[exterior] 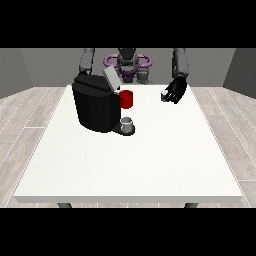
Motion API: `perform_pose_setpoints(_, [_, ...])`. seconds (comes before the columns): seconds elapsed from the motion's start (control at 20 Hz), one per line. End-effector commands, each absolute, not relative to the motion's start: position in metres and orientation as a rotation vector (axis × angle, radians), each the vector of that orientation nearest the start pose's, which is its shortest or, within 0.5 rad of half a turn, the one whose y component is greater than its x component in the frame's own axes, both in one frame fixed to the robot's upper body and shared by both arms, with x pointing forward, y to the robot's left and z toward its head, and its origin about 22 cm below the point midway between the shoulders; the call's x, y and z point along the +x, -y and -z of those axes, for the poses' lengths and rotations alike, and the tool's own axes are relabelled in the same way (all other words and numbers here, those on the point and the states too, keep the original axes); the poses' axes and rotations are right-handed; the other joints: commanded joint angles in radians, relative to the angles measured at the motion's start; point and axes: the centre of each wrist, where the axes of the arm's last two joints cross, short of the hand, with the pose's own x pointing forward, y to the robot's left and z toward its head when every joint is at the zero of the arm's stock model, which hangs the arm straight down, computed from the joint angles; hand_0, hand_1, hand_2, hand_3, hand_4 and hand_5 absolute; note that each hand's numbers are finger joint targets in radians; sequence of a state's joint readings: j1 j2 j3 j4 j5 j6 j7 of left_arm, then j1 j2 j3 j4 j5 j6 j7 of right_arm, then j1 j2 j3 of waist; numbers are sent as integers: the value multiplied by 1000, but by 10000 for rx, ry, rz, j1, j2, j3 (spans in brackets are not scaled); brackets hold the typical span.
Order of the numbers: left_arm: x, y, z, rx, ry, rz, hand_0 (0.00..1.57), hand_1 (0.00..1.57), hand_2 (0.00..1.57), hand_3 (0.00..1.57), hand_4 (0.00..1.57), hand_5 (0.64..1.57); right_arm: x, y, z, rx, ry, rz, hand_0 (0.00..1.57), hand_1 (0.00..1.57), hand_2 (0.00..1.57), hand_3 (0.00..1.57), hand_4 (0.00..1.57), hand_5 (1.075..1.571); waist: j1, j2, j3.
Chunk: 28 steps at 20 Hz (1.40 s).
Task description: Insert the coffee pod into the coffee machine and close the lid
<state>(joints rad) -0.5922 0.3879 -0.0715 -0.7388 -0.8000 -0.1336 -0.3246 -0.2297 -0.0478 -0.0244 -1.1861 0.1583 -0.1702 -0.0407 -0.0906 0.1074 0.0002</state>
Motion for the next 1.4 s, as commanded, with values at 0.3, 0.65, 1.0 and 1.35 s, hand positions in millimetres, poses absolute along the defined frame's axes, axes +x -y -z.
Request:
perform_pose_setpoints(0.3, [407,-257,-74,4128,13037,13309,1418,1418,1400,1334,534,1571,281,227,68,-2916,13520,-1144,0,0,0,0,0,1571,190,-998,5])
perform_pose_setpoints(0.65, [421,-243,-96,4459,13420,12526,1424,1424,1404,1341,557,1571,300,212,40,-2371,14183,-1790,0,0,0,0,0,1571,-554,-811,-3])
perform_pose_setpoints(1.0, [444,-215,-179,4471,14415,11938,956,956,1160,1358,517,1571,308,203,37,-2096,15054,-1422,0,0,0,0,0,1571,-705,-331,4])
perform_pose_setpoints(1.35, [455,-249,-222,5352,14485,10817,1216,1216,1265,1256,470,1571,314,183,-3,-1657,15933,-2160,0,0,0,0,0,1571,-2032,139,-3])
